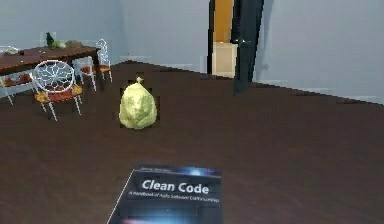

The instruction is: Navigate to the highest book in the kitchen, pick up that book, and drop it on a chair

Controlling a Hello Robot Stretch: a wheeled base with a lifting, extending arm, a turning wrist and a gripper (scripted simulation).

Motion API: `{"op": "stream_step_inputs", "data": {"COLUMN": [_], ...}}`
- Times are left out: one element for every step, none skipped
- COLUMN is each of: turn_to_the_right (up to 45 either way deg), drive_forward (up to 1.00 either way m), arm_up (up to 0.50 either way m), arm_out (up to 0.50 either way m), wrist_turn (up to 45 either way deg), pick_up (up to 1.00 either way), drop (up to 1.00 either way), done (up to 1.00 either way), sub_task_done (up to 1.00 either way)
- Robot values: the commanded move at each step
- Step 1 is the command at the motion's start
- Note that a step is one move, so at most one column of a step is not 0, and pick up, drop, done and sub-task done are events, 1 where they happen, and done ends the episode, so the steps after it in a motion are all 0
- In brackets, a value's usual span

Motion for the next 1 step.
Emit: {"op": "stream_step_inputs", "data": {"turn_to_the_right": [0.0], "drive_forward": [1.00], "arm_up": [0.00], "arm_out": [0.00], "wrist_turn": [0.0], "pick_up": [0.00], "drop": [0.00], "done": [0.00], "sub_task_done": [0.00]}}
